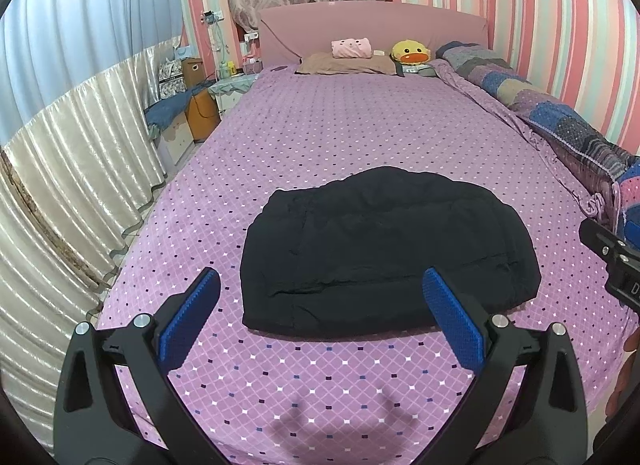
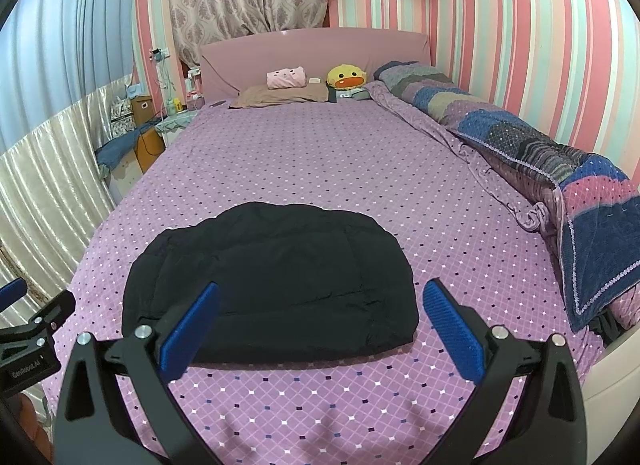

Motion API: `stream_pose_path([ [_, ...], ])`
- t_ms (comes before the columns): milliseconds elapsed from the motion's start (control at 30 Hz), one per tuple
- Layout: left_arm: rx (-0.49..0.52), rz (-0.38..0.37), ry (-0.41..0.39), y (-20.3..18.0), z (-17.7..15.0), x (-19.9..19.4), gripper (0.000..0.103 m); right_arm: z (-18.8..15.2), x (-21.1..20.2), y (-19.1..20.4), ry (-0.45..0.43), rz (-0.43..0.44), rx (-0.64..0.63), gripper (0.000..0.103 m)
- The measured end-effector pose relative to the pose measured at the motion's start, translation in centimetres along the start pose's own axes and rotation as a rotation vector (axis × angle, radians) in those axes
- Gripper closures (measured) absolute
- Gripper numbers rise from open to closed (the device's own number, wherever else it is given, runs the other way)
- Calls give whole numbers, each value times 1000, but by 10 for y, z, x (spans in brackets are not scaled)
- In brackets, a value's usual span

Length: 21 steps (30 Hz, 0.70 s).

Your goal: Fold large clothes

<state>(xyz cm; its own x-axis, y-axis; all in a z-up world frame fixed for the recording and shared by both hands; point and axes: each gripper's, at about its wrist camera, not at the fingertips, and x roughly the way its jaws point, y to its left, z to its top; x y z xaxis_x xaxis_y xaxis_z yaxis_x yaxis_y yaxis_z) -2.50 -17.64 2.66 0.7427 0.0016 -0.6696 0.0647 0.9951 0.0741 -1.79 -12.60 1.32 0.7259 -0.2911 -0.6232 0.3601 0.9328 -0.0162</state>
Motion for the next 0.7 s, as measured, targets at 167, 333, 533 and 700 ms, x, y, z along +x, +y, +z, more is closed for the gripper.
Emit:
stream_pose_path([
  [167, 9, 1, 0, -1, 0, 0, 3, 1, -1, 0, -2, 1, 0, 2],
  [333, 11, -2, 0, 0, 1, 1, 3, 2, -2, 1, -6, -6, -3, 2],
  [533, 14, 4, -5, -3, 0, -1, 3, 8, -4, -3, -14, -6, 0, 2],
  [700, 19, 4, -2, -2, 1, 2, 3, 9, -4, -3, -16, -6, -1, 2],
])
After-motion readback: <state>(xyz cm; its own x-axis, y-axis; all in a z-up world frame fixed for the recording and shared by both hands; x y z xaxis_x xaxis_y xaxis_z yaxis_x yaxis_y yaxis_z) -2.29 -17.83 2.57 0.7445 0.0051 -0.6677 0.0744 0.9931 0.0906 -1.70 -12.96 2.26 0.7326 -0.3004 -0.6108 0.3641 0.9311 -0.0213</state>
